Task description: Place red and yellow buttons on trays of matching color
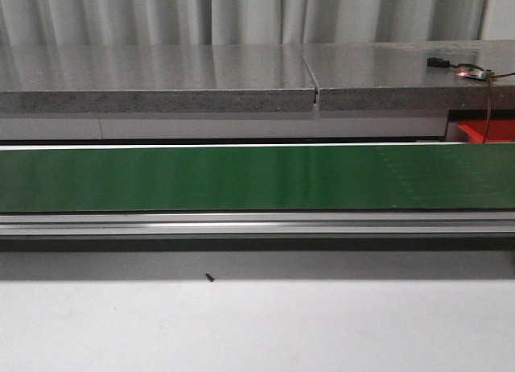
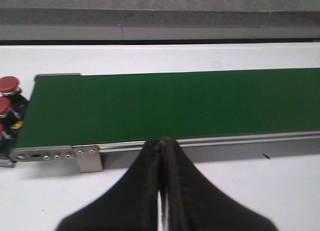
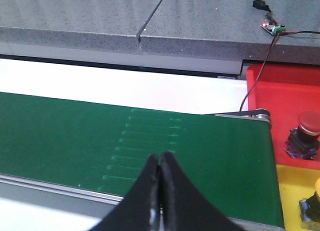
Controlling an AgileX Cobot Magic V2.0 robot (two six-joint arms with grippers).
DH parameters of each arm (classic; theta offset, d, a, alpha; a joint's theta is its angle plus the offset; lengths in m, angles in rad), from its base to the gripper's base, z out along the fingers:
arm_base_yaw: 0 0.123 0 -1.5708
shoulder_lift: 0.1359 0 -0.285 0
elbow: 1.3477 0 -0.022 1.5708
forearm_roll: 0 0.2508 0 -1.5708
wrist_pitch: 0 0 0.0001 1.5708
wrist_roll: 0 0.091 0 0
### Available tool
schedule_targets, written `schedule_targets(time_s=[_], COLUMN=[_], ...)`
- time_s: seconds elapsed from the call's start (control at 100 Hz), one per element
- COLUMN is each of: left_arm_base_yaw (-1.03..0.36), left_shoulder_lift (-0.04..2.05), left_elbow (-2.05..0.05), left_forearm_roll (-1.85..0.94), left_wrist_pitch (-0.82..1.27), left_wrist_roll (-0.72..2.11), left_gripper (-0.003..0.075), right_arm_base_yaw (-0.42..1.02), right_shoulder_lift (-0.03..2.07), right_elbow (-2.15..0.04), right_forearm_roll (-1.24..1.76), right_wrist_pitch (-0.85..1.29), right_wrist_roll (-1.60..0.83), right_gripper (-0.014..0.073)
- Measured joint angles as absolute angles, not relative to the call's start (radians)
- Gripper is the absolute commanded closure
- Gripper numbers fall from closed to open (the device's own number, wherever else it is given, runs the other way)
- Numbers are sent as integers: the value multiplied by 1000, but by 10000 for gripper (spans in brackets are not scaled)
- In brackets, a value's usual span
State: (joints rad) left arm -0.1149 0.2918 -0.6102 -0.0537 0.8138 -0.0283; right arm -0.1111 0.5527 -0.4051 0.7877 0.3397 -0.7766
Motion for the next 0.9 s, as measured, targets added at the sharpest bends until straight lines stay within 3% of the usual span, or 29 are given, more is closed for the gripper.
schedule_targets(time_s=[0.46,0.9], left_arm_base_yaw=[-106,193], left_shoulder_lift=[622,1002], left_elbow=[-743,-859], left_forearm_roll=[165,28], left_wrist_pitch=[801,690], left_wrist_roll=[-240,-141], left_gripper=[739,738], right_arm_base_yaw=[-111,-111], right_shoulder_lift=[552,552], right_elbow=[-405,-405], right_forearm_roll=[787,787], right_wrist_pitch=[341,341], right_wrist_roll=[-777,-777], right_gripper=[652,652])
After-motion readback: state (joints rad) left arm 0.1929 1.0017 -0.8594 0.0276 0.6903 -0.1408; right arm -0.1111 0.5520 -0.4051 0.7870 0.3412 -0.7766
